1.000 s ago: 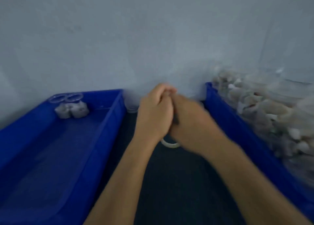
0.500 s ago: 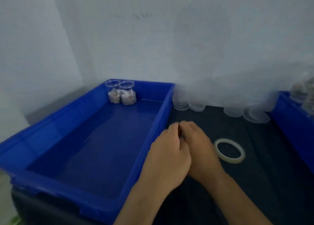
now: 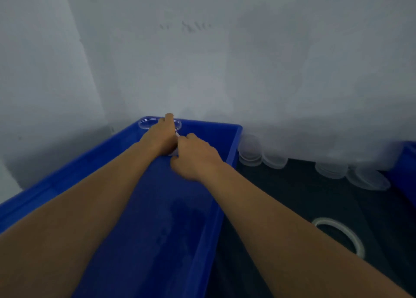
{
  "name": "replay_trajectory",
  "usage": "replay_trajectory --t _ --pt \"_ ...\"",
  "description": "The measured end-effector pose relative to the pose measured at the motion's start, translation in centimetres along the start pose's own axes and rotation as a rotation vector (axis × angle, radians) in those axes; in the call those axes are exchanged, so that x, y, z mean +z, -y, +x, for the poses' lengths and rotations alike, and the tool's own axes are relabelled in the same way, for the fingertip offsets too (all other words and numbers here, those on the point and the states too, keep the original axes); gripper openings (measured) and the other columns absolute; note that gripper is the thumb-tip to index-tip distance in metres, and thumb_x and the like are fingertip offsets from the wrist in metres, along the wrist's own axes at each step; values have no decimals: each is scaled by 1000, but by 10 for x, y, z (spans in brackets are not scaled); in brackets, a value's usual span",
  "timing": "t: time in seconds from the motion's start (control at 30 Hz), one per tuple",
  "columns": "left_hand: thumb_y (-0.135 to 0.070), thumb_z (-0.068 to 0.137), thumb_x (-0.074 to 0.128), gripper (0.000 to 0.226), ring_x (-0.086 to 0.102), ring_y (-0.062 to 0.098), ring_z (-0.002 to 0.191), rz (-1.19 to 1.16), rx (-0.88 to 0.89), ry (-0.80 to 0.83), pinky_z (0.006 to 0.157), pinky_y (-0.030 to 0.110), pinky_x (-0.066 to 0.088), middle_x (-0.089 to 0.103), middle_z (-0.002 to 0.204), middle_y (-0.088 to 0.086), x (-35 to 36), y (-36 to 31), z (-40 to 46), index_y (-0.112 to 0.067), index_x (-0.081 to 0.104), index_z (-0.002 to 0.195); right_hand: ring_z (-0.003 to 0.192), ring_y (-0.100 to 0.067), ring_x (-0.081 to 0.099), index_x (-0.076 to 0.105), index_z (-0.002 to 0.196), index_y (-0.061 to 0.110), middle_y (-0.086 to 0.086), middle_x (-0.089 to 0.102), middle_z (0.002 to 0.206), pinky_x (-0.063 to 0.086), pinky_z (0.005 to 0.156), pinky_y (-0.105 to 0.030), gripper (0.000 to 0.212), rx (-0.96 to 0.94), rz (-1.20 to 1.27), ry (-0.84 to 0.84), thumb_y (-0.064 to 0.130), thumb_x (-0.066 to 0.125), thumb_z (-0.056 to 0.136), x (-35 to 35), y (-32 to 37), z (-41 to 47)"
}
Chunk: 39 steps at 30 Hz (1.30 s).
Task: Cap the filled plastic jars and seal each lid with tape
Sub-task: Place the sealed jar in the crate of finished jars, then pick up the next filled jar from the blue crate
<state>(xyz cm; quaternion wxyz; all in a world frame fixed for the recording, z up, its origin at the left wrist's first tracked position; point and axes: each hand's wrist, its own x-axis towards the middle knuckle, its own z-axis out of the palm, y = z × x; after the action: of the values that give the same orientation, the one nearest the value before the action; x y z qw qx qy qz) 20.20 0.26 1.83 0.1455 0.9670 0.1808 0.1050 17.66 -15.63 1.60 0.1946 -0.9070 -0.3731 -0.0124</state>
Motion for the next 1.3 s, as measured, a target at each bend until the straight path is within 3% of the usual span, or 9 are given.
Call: replay_trajectory --t 0.17,0.37,0.53,0.63,0.77,0.87,0.97,1.13,1.3 --pt "-41 109 53 69 46 45 140 235 -42 68 108 57 39 11 171 13 45 13 48 -11 22 162 102 -28 50 37 156 10 -11 50 132 38 79 -41 63 36 -138 98 29 61 100 18 -23 32" --pt "-21 102 60 43 59 43 109 154 10 -99 90 62 51 38 146 15 51 24 71 -15 35 137 96 -26 48 54 135 15 -7 48 117 40 78 -42 39 18 -126 86 30 60 100 17 -43 31" --pt "-24 107 58 30 57 44 106 341 -68 -84 91 61 51 31 145 25 55 25 80 0 58 124 101 -27 52 54 131 16 -6 48 115 41 78 -42 34 -4 -121 30 30 58 100 1 -52 15" --pt "-18 109 54 18 57 38 108 467 -2 -108 92 52 50 51 136 20 56 21 66 -7 67 116 104 -27 52 53 138 16 -7 51 124 41 80 -41 39 -14 -127 0 29 57 101 -10 -60 2" --pt "-20 109 40 38 59 17 111 431 21 -195 110 38 40 58 116 -8 39 0 46 -40 59 137 110 -29 52 52 138 16 -9 51 132 39 81 -40 38 -23 -192 -27 29 56 103 -28 -69 -14" --pt "-21 108 55 18 59 25 99 258 113 -334 91 38 48 55 103 3 16 -18 30 -21 69 119 116 -31 53 51 140 16 -9 50 137 45 85 -42 40 -16 -199 -62 26 56 102 -44 -73 -26" --pt "-12 102 69 23 57 51 97 -14 192 -525 88 59 50 49 119 33 -12 -47 14 11 66 105 120 -34 54 45 146 16 -11 49 139 49 86 -45 49 -4 -107 -138 22 58 99 -64 -78 -36" --pt "-21 106 61 20 57 39 102 -149 380 -648 90 46 45 54 120 22 -44 -121 -36 -1 65 107 122 -35 53 9 165 26 -12 34 156 53 91 -50 90 36 129 -323 15 64 94 -80 -94 -63" --pt "-23 105 64 13 55 21 92 -329 507 -535 87 39 48 54 108 8 -14 -187 -101 -11 64 102 104 -22 57 -8 167 32 -13 34 155 50 77 -39 107 148 361 -501 19 69 94 -69 -128 -108"
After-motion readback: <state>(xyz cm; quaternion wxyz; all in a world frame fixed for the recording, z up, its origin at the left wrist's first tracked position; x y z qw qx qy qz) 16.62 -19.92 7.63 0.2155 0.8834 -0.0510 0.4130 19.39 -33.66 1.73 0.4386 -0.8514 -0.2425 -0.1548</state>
